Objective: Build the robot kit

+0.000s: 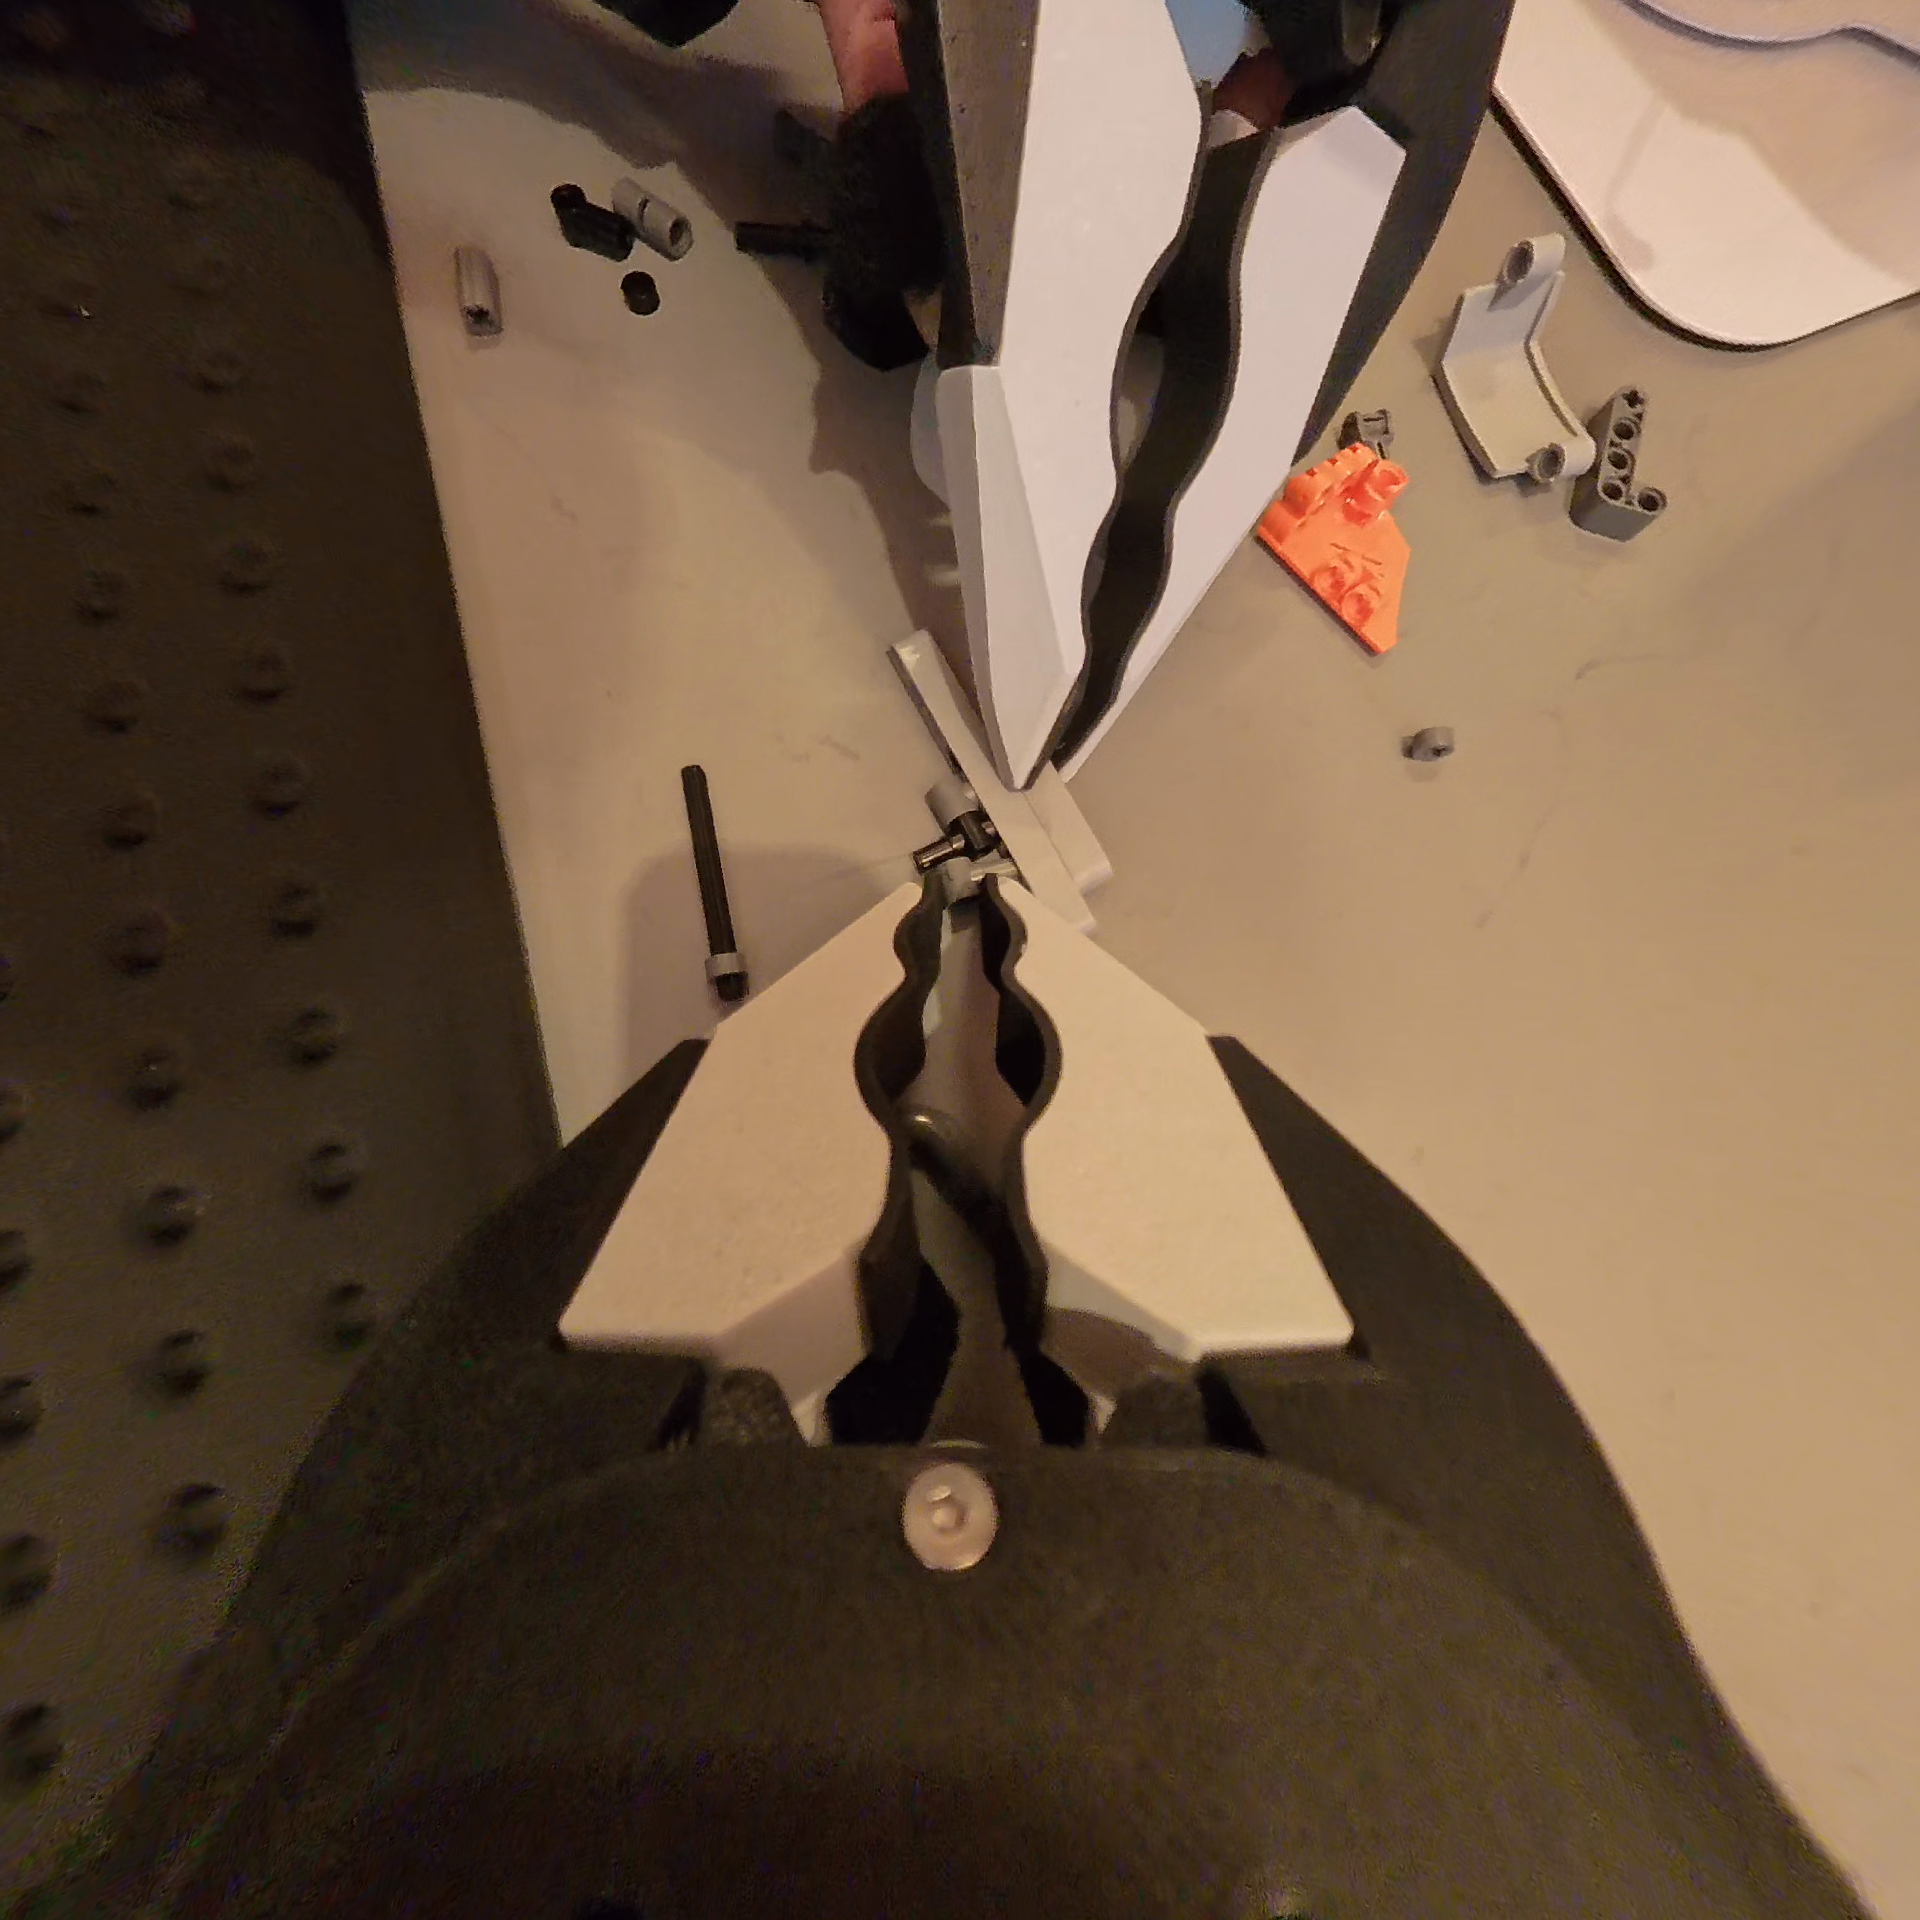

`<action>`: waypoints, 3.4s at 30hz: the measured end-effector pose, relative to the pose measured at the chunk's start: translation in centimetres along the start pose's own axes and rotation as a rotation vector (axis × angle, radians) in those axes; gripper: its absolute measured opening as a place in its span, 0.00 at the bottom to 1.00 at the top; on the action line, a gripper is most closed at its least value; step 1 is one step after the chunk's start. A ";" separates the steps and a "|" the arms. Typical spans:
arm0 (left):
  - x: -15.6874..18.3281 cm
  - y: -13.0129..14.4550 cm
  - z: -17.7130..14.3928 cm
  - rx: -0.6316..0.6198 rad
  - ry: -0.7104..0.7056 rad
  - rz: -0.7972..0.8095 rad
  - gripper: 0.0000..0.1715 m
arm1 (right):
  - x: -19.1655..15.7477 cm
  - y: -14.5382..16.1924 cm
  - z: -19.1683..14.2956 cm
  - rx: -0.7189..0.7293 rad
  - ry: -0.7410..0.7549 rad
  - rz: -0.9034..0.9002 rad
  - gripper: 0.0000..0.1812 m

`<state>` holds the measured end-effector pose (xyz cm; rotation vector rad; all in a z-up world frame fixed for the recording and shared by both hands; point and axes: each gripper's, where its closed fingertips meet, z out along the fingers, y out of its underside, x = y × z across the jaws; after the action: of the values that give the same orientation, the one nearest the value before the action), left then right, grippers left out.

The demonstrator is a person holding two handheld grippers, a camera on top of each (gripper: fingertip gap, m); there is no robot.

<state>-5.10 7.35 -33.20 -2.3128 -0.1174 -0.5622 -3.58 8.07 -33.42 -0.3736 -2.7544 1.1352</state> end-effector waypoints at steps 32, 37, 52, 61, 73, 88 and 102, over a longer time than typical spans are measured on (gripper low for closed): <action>-0.6 -0.4 0.1 0.024 -0.029 -0.015 0.03 | 0.0 -0.3 0.2 -0.002 0.036 -0.063 0.02; -0.6 -0.4 0.1 0.027 -0.039 -0.014 0.02 | 0.0 -0.1 0.2 0.019 -0.049 0.059 0.03; -0.6 -0.5 0.1 0.012 -0.026 0.009 0.03 | 0.1 0.0 -0.1 -0.016 0.043 -0.022 0.05; -0.4 -0.7 0.4 -0.018 -0.054 0.061 0.07 | -0.1 0.0 0.1 -0.025 0.047 -0.031 0.03; -0.4 -0.8 0.6 -0.010 -0.041 0.033 0.06 | -0.1 0.1 0.0 -0.029 0.066 -0.066 0.02; -0.3 -0.8 0.6 0.002 -0.030 0.009 0.05 | 0.2 0.3 -0.1 -0.049 0.107 -0.115 0.02; -0.4 -0.9 0.7 0.023 -0.049 -0.002 0.02 | 0.0 0.2 0.0 -0.047 0.043 -0.123 0.02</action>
<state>-5.37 8.55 -33.23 -2.3046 -0.1486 -0.5030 -3.52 8.23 -33.56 -0.2275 -2.7284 1.0228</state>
